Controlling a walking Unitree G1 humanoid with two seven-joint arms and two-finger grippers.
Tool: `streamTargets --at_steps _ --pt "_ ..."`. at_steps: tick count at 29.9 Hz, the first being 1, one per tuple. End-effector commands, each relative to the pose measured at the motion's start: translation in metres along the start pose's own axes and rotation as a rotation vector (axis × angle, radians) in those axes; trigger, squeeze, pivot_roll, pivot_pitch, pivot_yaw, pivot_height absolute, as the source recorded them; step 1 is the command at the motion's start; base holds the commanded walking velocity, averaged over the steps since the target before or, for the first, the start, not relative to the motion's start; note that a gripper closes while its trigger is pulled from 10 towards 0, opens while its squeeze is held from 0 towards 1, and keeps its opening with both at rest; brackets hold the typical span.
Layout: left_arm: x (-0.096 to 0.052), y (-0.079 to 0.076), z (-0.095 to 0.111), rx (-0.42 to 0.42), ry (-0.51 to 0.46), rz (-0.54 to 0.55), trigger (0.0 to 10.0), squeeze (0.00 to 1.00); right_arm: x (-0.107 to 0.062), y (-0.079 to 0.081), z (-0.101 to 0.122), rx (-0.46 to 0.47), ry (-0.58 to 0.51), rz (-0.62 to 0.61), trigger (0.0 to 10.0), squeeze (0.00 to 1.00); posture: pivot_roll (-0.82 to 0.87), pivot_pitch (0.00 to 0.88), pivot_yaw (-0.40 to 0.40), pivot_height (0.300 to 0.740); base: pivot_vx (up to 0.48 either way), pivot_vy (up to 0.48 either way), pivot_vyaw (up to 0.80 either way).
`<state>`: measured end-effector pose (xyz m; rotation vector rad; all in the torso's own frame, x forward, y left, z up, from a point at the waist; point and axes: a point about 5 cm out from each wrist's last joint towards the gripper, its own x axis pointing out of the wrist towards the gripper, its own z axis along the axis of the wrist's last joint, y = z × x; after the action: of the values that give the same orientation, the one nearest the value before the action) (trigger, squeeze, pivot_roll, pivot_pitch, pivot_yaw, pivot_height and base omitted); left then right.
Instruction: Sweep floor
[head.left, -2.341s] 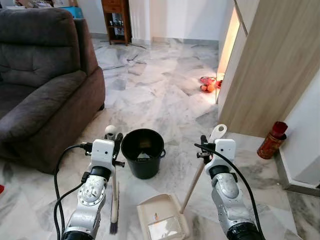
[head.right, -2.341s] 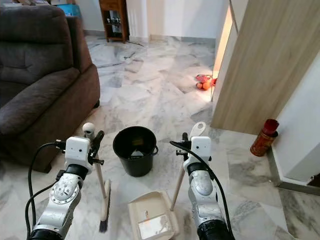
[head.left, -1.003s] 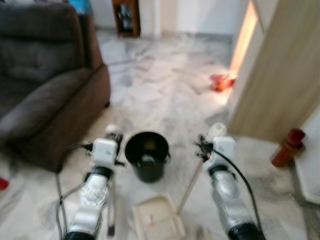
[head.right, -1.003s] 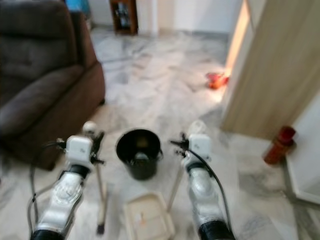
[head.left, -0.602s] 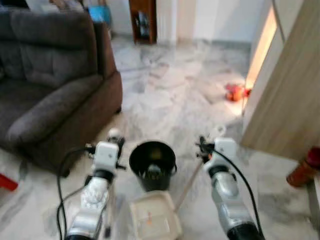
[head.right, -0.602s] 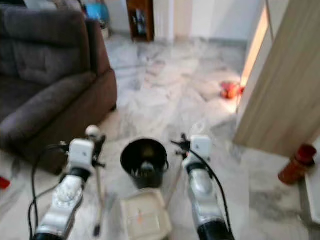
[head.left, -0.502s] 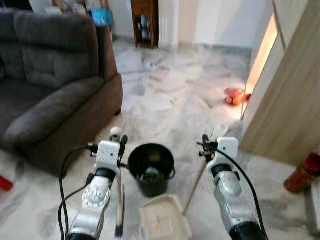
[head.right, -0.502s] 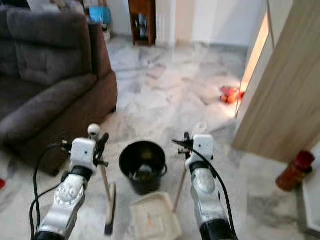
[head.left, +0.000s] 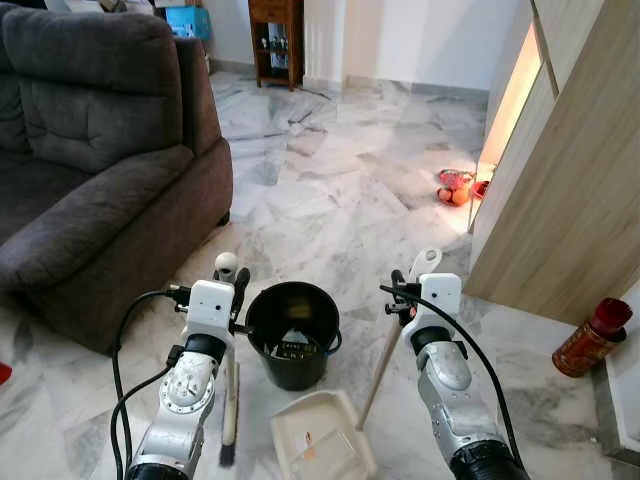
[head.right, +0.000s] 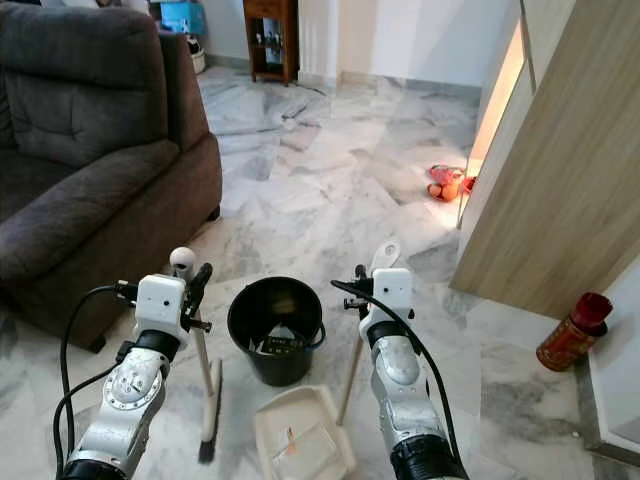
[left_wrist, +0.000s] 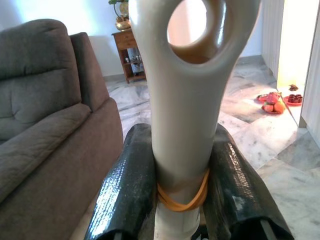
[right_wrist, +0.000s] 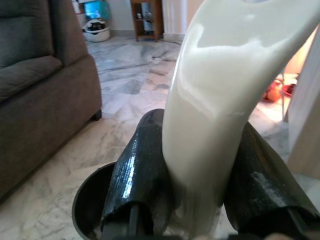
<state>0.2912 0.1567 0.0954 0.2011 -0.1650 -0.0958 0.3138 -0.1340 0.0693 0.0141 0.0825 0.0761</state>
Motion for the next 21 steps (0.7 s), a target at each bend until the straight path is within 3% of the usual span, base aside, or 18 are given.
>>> streamTargets --at_steps 1,8,14,21 --pt "0.002 0.002 0.006 0.008 -0.036 -0.002 10.0 0.0 0.003 0.005 0.017 -0.022 -0.064 0.038 10.0 0.0 0.09 0.0 0.032 0.74 0.0 0.0 0.0" --pt "0.002 0.002 0.006 0.007 -0.035 -0.003 10.0 0.0 0.003 0.008 0.03 -0.075 -0.036 0.081 10.0 0.0 0.09 0.0 0.033 0.74 0.0 0.0 0.0" --pt "0.002 0.002 0.006 0.006 -0.034 -0.006 10.0 0.0 0.002 0.003 0.056 -0.106 -0.027 0.091 10.0 0.0 0.09 0.0 0.037 0.74 0.0 0.0 0.0" --pt "0.004 0.002 0.007 0.003 -0.036 -0.01 10.0 0.0 0.002 0.008 0.084 -0.024 -0.021 0.106 10.0 0.0 0.09 0.0 0.039 0.74 0.0 0.0 0.0"
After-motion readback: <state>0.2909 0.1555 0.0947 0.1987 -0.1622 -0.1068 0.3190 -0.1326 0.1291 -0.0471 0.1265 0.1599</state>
